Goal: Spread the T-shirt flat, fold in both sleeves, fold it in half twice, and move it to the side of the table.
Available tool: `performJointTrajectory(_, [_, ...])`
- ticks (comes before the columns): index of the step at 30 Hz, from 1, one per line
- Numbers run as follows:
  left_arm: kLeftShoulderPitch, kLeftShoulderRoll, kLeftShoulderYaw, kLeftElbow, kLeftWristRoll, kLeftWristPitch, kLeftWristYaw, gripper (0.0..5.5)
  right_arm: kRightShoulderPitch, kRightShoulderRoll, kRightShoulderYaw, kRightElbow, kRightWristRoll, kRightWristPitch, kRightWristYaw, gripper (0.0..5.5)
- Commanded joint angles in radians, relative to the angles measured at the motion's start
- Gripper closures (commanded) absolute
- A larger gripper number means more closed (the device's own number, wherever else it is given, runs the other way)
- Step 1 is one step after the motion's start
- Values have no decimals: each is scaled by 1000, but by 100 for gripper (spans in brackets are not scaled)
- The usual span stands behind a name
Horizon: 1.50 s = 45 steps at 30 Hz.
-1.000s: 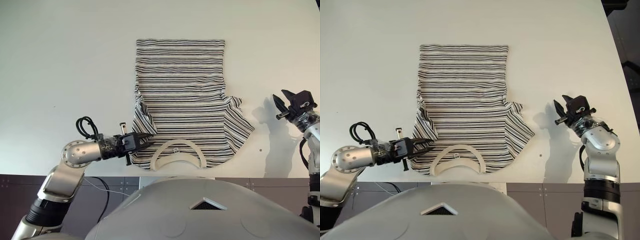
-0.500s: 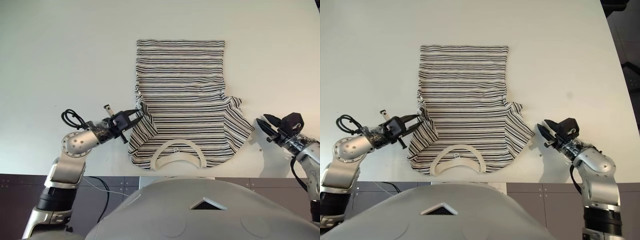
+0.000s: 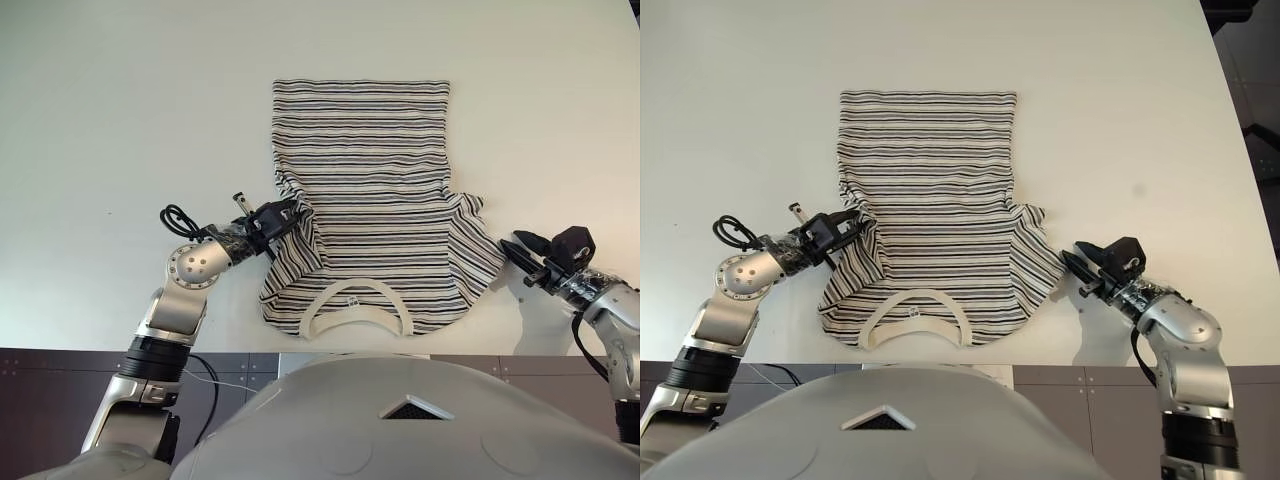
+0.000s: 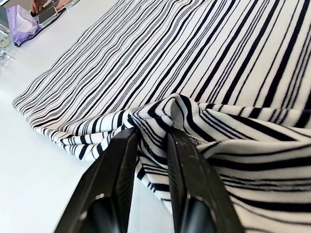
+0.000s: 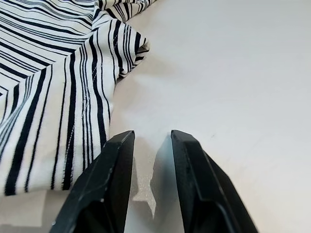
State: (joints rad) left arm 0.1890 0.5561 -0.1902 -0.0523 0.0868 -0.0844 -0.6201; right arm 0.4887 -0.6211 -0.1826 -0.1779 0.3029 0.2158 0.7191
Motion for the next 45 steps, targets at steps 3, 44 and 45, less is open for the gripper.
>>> performJointTrajectory(3, [113,79,75,-77,24,26,9,446,45,11,-133,-59,223,257,2,413])
performJointTrajectory(44, [263,109,46,-265,164,17,49,446,31,169,-392,-56,965,906,-443,413])
performJointTrajectory(45, [261,111,46,-264,164,15,48,446,40,164,-388,-43,944,896,-430,413])
